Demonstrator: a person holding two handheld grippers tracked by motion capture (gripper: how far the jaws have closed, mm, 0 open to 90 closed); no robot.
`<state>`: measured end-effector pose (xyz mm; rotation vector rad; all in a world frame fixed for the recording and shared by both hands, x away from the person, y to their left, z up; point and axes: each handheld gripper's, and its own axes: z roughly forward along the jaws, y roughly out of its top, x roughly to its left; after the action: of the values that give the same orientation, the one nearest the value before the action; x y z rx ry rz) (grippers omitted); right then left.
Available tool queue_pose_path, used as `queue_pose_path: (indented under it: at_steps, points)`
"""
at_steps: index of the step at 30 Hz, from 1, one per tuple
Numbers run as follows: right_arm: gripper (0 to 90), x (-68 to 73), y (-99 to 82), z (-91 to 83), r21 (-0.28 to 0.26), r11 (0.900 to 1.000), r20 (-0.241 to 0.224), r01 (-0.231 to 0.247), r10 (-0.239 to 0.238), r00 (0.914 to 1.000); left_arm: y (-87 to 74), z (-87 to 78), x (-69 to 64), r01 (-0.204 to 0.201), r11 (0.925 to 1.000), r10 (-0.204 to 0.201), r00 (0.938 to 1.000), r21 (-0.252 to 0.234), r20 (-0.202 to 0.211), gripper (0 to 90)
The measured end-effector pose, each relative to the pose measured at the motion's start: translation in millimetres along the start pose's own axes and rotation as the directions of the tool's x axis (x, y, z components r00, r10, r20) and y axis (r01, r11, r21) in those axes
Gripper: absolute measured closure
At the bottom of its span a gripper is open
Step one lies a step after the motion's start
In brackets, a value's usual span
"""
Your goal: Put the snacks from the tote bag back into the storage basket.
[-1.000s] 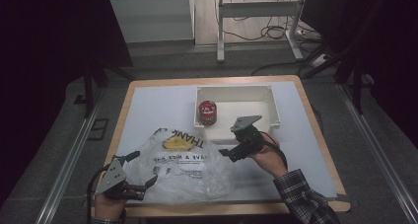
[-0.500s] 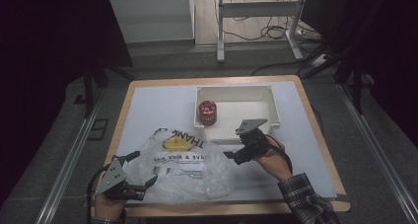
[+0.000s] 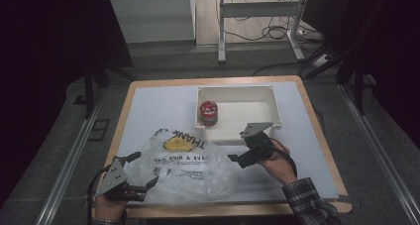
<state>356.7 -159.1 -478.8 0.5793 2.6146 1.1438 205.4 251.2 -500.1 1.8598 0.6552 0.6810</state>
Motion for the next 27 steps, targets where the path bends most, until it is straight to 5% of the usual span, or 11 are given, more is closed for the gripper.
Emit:
queue_pose_path:
  at_steps: [27]
  points:
    - [6.0, -3.4, -19.0, -27.0, -0.054, 0.9980, 0.028, -0.031, 0.033, 0.9991, 0.9, 1.2, -2.0, -0.012, 0.9999, 0.012, 0.9999, 0.008, 0.002, 6.2]
